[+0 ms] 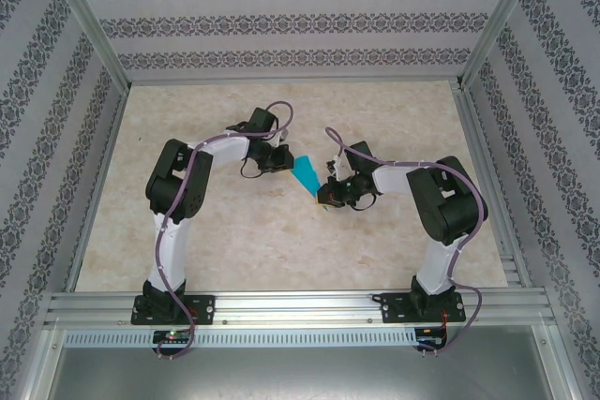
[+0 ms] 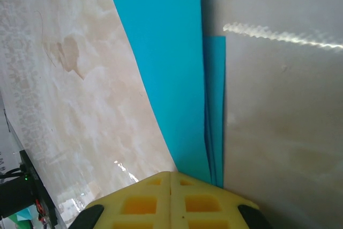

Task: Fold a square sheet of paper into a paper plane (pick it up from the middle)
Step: Fold the wing for the fifth time at the center of the table.

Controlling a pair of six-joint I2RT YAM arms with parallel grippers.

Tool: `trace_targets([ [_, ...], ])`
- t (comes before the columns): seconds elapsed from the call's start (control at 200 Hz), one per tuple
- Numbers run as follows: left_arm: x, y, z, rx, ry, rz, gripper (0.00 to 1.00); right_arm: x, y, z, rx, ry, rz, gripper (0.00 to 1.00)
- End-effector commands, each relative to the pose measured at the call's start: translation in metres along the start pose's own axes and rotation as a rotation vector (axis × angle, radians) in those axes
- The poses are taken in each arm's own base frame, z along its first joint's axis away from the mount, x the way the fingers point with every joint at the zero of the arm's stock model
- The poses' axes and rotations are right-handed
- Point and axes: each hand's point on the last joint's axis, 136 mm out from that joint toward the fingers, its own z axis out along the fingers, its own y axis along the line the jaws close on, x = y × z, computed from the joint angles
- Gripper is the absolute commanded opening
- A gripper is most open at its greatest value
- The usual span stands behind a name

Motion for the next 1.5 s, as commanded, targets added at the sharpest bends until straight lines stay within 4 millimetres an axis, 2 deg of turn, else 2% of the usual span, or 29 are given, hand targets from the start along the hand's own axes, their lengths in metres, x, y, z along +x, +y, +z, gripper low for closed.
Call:
trace_targets([
  [0.0, -0.020, 0.052, -0.002, -0.149, -0.050, -0.053, 0.15, 0.063, -0.076, 0.014, 0.270, 0.164, 0.188, 0.06],
  [0.155, -0.038, 0.047, -0.016, -0.158, -0.093, -0.032, 0.15, 0.062, -0.075, 0.014, 0.268, 0.162, 0.190, 0.06],
  [0.335, -0.048, 0.018, -0.044, -0.090, -0.163, -0.022, 0.14, 0.064, -0.076, 0.014, 0.267, 0.168, 0.193, 0.07],
  [0.475, -0.030, -0.030, -0.046, 0.060, -0.190, -0.018, 0.14, 0.067, -0.076, 0.014, 0.264, 0.172, 0.197, 0.07],
  [0.674, 0.002, -0.066, -0.030, 0.122, -0.197, 0.007, 0.13, 0.067, -0.076, 0.015, 0.265, 0.170, 0.195, 0.07],
  [0.869, 0.027, -0.087, -0.001, 0.176, -0.110, 0.039, 0.14, 0.066, -0.076, 0.015, 0.267, 0.167, 0.193, 0.07],
  [0.989, 0.037, -0.084, 0.016, 0.164, -0.062, 0.032, 0.14, 0.067, -0.077, 0.015, 0.267, 0.165, 0.194, 0.07],
  [1.214, 0.037, -0.058, 0.032, 0.062, -0.048, 0.030, 0.14, 0.068, -0.078, 0.015, 0.271, 0.168, 0.199, 0.07],
  [1.494, 0.014, -0.011, 0.021, -0.039, -0.120, -0.025, 0.13, 0.071, -0.083, 0.015, 0.290, 0.170, 0.211, 0.07],
])
